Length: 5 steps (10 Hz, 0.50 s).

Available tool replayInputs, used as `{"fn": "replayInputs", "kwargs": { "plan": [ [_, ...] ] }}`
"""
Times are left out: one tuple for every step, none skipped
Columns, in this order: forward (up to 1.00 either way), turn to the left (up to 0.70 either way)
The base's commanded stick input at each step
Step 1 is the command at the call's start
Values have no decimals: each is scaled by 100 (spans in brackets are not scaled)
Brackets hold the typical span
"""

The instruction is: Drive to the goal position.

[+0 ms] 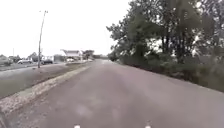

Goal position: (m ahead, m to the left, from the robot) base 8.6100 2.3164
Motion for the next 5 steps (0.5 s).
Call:
{"fn": "replayInputs", "kwargs": {
  "plan": [
    [70, 0],
    [70, 0],
    [70, 0],
    [70, 0],
    [70, 23]
  ]
}}
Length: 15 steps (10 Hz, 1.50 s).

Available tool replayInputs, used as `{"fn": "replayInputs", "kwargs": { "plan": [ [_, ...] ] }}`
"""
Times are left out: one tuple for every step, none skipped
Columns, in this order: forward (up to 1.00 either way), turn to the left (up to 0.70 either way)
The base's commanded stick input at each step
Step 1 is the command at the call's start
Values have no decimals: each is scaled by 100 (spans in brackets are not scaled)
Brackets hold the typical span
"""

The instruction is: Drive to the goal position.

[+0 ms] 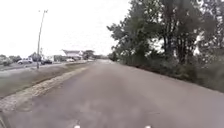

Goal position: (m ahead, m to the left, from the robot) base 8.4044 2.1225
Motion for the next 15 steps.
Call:
{"fn": "replayInputs", "kwargs": {
  "plan": [
    [70, 35],
    [70, 31],
    [70, 0],
    [70, 0],
    [70, 0],
    [70, 0],
    [70, 0],
    [70, 0],
    [70, 0],
    [70, 0],
    [70, 0],
    [70, 0],
    [70, 0],
    [70, 0],
    [70, 0]
  ]
}}
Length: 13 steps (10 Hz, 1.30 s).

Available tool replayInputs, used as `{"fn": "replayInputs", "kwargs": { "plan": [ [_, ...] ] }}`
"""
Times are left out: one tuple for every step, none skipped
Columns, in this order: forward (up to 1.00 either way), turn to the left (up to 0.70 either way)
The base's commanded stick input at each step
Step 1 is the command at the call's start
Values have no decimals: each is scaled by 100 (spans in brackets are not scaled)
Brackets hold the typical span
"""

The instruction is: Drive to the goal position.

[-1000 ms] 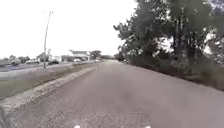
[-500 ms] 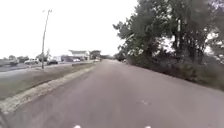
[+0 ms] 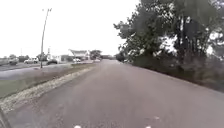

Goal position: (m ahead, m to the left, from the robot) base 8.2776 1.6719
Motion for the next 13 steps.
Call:
{"fn": "replayInputs", "kwargs": {
  "plan": [
    [70, 0],
    [70, 0],
    [70, 0],
    [70, 0],
    [70, 0],
    [70, 0],
    [70, 0],
    [70, 0],
    [70, 0],
    [70, 0],
    [70, 0],
    [70, 0],
    [70, 0]
  ]
}}
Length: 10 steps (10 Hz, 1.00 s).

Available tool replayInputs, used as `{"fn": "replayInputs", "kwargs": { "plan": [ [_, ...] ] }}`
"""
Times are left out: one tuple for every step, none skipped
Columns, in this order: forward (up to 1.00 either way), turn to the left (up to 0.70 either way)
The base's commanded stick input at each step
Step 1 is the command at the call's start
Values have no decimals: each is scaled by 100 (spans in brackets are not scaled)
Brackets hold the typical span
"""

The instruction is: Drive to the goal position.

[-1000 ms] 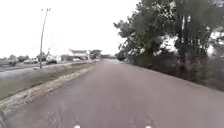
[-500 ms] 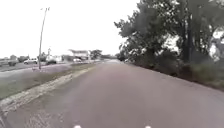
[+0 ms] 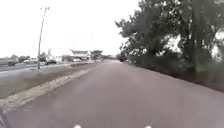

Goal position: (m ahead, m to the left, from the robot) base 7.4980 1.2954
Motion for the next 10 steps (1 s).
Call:
{"fn": "replayInputs", "kwargs": {
  "plan": [
    [70, 0],
    [70, 0],
    [70, 0],
    [70, 0],
    [70, 0],
    [70, 0],
    [70, 0],
    [70, 0],
    [70, 0],
    [70, 0]
  ]
}}
